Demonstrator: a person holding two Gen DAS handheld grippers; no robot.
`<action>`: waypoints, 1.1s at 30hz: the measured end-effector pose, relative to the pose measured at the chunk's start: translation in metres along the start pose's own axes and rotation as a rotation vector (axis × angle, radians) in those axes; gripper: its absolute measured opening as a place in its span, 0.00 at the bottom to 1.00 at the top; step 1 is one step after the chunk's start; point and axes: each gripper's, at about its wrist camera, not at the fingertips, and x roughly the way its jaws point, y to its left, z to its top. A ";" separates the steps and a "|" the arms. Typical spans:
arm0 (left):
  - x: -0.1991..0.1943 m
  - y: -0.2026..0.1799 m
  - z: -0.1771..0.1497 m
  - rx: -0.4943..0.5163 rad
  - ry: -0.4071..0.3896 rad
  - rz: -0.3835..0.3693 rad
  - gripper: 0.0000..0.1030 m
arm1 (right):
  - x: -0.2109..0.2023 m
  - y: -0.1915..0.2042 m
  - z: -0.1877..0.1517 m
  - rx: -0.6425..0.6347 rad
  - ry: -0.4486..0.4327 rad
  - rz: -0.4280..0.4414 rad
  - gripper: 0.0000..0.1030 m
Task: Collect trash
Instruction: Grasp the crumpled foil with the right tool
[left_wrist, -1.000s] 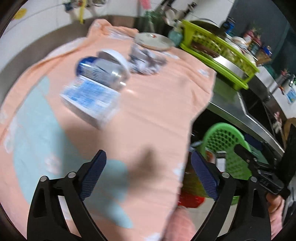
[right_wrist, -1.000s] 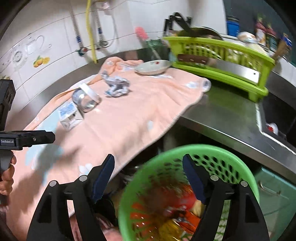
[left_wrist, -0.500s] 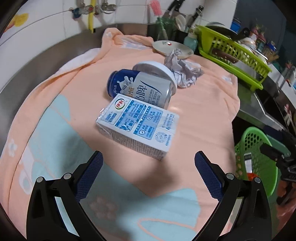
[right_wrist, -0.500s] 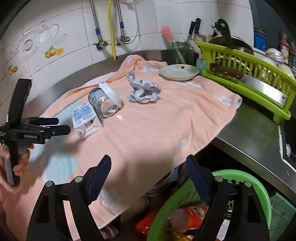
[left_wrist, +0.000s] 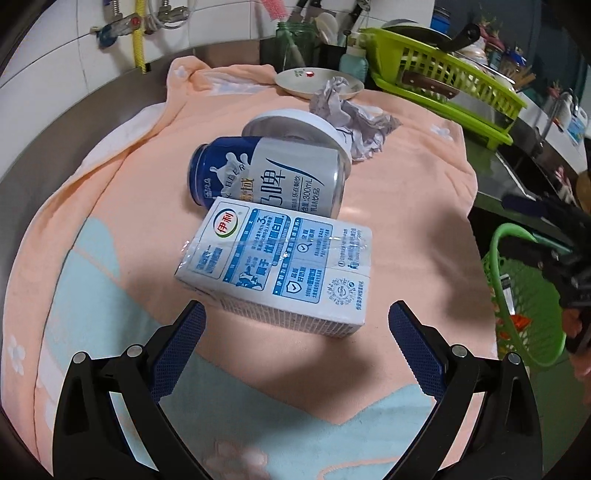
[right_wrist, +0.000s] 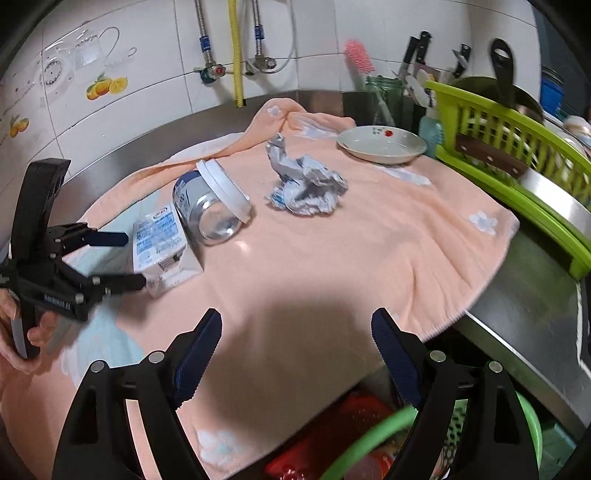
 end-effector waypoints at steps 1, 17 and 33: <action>0.002 0.001 0.000 0.000 0.000 0.001 0.95 | 0.003 0.002 0.005 -0.008 -0.002 0.003 0.78; 0.009 0.010 0.002 -0.026 -0.062 -0.041 0.94 | 0.045 0.008 0.080 -0.053 -0.027 0.028 0.81; 0.013 0.015 0.008 -0.002 -0.058 -0.066 0.95 | 0.131 -0.020 0.127 -0.005 0.071 -0.011 0.78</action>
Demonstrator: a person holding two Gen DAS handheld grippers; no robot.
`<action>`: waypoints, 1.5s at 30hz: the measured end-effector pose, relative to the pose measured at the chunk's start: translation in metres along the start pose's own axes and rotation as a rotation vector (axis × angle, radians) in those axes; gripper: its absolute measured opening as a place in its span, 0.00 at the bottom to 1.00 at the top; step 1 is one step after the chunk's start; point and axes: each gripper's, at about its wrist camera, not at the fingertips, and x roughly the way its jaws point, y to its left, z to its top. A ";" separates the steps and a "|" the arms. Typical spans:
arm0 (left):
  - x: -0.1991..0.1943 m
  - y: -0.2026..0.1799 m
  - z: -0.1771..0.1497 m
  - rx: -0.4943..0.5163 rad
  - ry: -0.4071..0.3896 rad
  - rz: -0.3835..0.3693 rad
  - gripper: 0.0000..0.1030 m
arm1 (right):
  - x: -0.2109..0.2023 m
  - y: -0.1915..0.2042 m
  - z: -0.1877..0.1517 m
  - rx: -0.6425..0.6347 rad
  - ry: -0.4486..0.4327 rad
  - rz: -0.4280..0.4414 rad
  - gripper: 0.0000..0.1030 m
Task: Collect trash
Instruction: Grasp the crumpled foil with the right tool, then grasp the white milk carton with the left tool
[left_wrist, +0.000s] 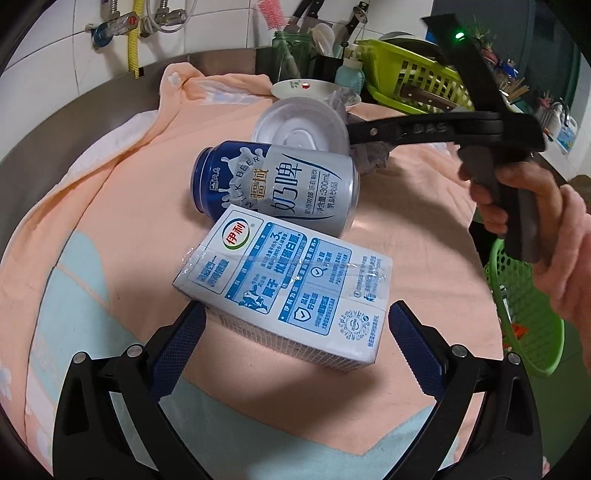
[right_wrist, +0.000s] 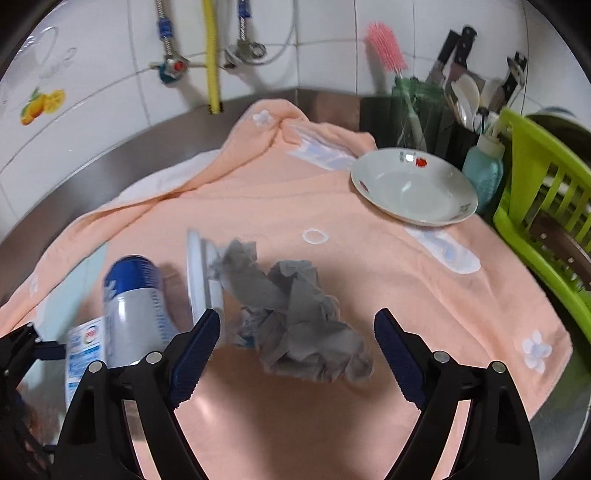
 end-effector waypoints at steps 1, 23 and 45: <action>0.000 0.001 0.001 -0.001 0.000 -0.001 0.95 | 0.005 0.000 -0.001 0.004 0.012 0.008 0.74; -0.002 0.002 -0.003 0.003 -0.058 -0.028 0.62 | -0.019 0.027 -0.045 0.041 -0.029 0.112 0.35; 0.025 -0.027 0.021 -0.346 0.039 0.192 0.95 | -0.051 0.015 -0.078 0.077 -0.067 0.110 0.35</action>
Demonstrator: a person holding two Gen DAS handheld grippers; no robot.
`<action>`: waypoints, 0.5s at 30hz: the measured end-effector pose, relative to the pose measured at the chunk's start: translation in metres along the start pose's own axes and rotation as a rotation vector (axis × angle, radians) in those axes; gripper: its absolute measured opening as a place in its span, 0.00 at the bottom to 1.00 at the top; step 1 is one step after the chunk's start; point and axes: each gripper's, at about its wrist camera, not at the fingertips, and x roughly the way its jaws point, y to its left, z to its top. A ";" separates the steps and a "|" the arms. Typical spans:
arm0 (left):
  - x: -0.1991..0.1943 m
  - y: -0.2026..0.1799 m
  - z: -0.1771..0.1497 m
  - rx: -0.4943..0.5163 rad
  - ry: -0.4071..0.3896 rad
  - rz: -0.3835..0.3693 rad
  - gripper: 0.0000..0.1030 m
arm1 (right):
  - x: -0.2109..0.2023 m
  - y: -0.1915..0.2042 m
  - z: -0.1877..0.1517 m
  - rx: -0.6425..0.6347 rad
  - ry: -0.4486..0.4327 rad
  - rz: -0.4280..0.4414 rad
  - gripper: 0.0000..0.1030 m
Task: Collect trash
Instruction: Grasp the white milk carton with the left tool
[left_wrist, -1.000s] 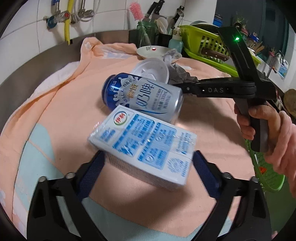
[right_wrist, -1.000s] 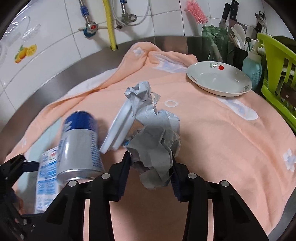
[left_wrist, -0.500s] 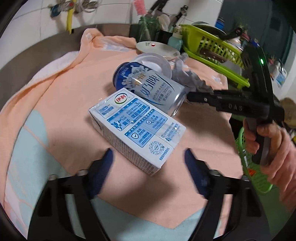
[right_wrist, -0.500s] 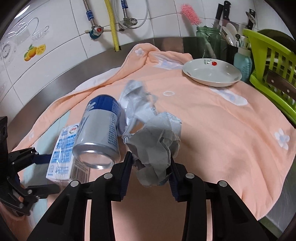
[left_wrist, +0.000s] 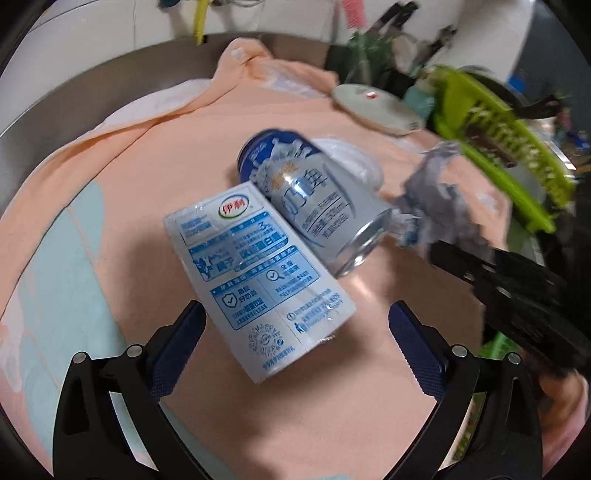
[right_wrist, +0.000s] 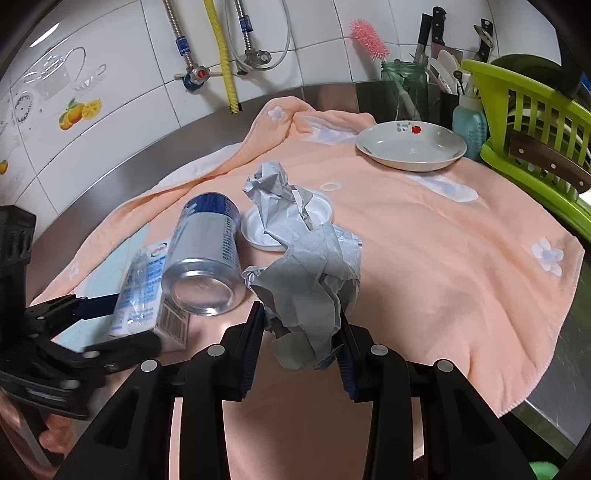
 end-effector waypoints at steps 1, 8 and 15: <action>0.003 0.002 0.001 -0.028 0.007 0.017 0.95 | 0.000 -0.001 -0.002 0.001 0.000 0.002 0.35; 0.010 0.026 -0.001 -0.198 -0.016 0.023 0.79 | -0.006 -0.008 -0.012 0.008 0.005 0.005 0.35; -0.015 0.044 -0.015 -0.165 -0.047 -0.033 0.77 | -0.027 -0.002 -0.022 0.025 -0.005 0.027 0.35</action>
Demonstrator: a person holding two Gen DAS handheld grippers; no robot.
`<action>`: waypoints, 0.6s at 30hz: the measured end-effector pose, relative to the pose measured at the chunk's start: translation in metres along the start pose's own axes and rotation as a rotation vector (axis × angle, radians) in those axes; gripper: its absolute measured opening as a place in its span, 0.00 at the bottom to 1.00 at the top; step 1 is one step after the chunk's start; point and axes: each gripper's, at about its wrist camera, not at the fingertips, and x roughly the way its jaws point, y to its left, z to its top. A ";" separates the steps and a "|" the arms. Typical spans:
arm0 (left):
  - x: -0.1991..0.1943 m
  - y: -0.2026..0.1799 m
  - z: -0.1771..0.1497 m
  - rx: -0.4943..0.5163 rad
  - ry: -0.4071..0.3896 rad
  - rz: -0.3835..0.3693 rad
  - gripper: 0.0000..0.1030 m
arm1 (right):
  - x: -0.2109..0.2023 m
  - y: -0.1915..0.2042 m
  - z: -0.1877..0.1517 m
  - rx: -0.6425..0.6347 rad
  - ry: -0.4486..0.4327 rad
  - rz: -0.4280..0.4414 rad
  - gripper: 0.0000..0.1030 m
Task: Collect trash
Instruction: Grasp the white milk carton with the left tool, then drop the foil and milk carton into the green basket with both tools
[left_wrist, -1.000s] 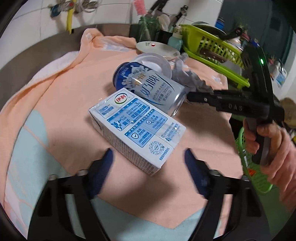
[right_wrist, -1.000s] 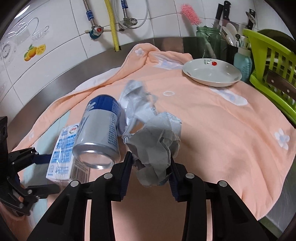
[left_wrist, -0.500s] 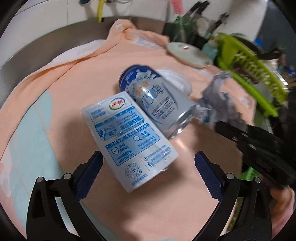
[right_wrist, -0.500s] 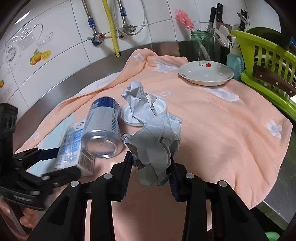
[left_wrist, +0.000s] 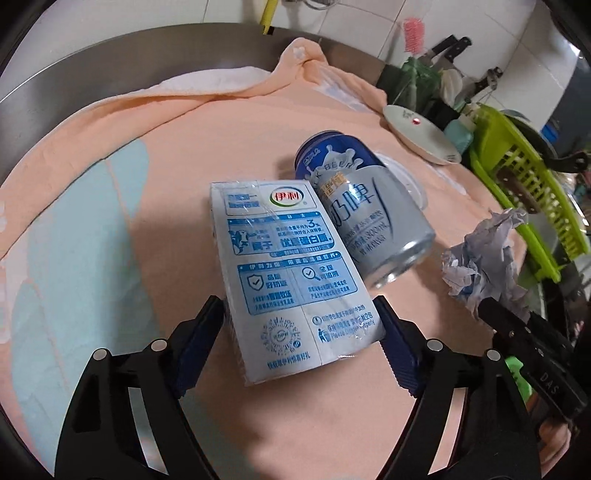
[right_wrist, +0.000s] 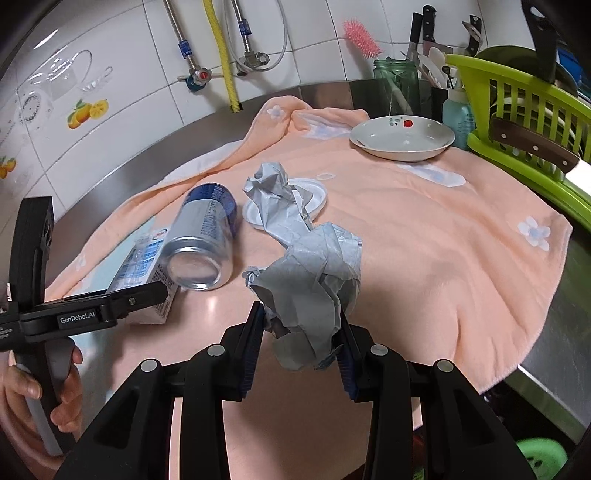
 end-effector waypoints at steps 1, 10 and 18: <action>-0.006 0.002 -0.003 0.013 -0.005 -0.008 0.77 | -0.004 0.002 -0.002 -0.001 0.000 0.003 0.35; -0.057 0.002 -0.032 0.079 0.000 -0.154 0.76 | -0.059 0.014 -0.043 -0.010 -0.002 -0.015 0.35; -0.097 -0.041 -0.060 0.189 -0.005 -0.294 0.75 | -0.123 -0.017 -0.095 0.036 -0.022 -0.139 0.35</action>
